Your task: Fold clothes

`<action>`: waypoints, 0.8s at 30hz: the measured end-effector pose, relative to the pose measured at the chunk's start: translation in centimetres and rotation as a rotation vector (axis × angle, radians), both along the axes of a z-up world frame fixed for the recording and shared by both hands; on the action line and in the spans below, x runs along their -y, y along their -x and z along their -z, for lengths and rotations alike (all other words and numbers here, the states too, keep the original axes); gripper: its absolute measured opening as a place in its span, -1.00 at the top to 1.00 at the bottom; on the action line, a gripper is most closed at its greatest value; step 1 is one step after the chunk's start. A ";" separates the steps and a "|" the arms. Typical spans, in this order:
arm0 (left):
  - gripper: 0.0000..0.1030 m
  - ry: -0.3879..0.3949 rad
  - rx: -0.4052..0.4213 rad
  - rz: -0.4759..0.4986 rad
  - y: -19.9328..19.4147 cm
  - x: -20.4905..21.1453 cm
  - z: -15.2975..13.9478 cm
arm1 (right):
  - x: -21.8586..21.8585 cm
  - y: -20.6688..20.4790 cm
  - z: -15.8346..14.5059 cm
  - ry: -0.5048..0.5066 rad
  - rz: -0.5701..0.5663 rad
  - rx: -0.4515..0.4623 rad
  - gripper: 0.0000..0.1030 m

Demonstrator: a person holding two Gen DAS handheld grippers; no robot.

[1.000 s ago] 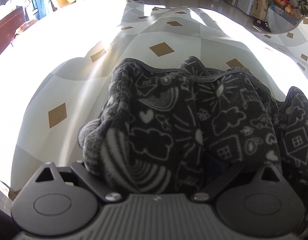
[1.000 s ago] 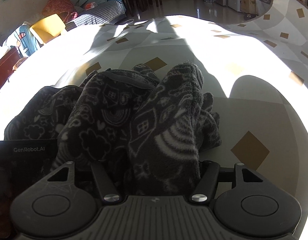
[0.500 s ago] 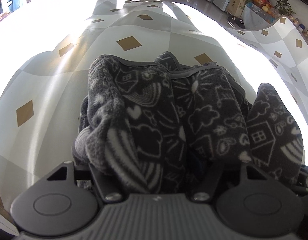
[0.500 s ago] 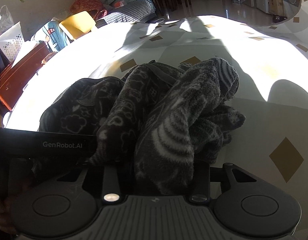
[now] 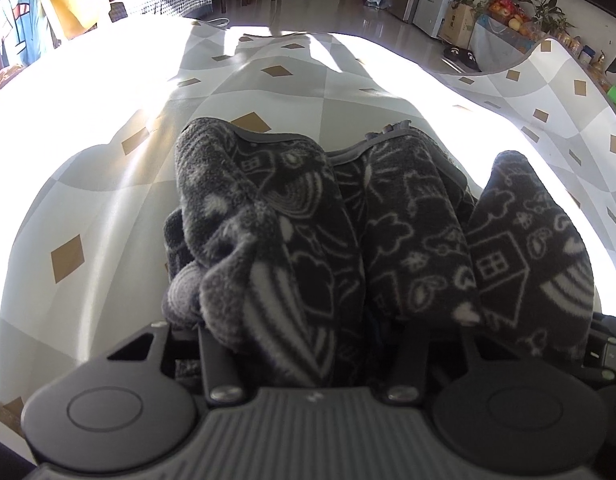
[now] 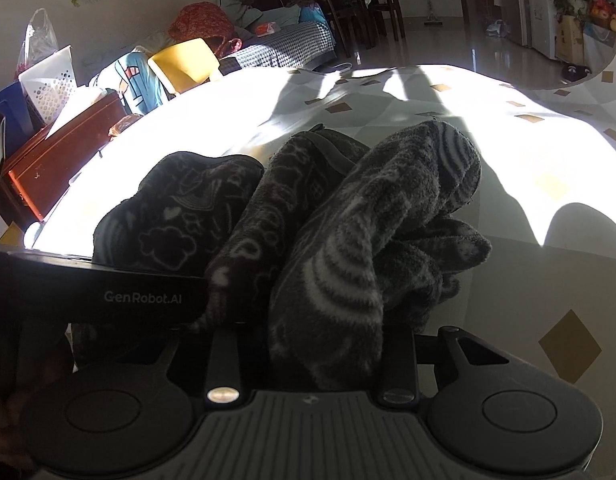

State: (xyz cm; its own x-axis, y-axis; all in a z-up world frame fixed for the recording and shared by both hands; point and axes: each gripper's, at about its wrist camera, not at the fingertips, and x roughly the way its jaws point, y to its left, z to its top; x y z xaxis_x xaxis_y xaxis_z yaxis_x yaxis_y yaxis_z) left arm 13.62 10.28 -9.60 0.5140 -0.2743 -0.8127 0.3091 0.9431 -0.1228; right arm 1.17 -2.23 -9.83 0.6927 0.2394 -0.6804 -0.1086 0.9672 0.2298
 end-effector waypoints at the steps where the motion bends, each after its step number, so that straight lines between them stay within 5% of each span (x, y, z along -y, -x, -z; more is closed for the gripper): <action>1: 0.14 0.000 0.003 -0.001 0.1 0.0 -0.2 | -0.1 0.0 -0.1 0.002 -0.001 0.004 0.32; 24: 0.14 -0.023 0.115 -0.016 1.9 0.6 -3.4 | -0.4 1.4 -2.6 0.001 0.007 0.103 0.32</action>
